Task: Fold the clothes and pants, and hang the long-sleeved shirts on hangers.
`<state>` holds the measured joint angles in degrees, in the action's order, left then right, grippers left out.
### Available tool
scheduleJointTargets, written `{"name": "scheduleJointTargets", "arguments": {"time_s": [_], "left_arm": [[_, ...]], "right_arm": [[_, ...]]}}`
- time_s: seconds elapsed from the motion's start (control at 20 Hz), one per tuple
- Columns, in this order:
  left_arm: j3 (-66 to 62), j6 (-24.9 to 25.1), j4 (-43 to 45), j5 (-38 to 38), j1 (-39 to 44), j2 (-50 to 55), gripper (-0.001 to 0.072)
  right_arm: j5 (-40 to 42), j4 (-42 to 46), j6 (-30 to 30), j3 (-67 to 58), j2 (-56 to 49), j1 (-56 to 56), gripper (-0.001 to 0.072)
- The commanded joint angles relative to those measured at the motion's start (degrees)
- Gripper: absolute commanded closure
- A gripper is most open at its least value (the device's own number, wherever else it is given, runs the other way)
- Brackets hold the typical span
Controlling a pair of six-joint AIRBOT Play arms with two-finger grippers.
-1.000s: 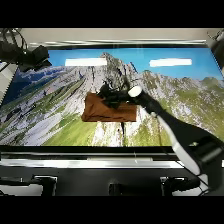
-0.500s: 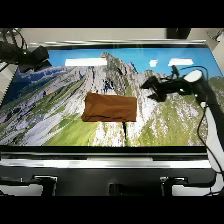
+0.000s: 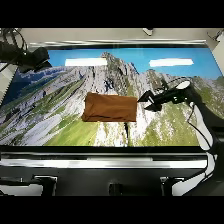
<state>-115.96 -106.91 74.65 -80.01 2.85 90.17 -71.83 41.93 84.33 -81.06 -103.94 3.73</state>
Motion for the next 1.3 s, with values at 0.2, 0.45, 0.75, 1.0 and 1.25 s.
{"name": "scheduleJointTargets", "arguments": {"time_s": [0.2,0.45,0.75,1.0,1.25], "left_arm": [[0.0,0.0,0.0,0.0,0.0,0.0,0.069],[0.0,0.0,0.0,0.0,0.0,0.0,0.069],[0.0,0.1,0.0,0.0,0.0,0.0,0.069],[0.0,0.5,0.0,0.0,0.0,0.0,0.069],[0.0,0.5,0.0,0.0,0.0,0.0,0.0689]], "right_arm": [[5.3,-1.3,-1.4,0.0,-3.8,-6.2,0.0054],[8.6,-3.0,-0.8,0.0,-4.1,-8.3,0.0673],[13.8,-3.4,1.0,-6.5,-0.9,-7.0,0.0683],[18.9,2.0,8.0,-19.3,-1.0,1.2,0.0683],[20.5,7.3,10.8,-26.1,-1.2,13.1,0.0683]]}}
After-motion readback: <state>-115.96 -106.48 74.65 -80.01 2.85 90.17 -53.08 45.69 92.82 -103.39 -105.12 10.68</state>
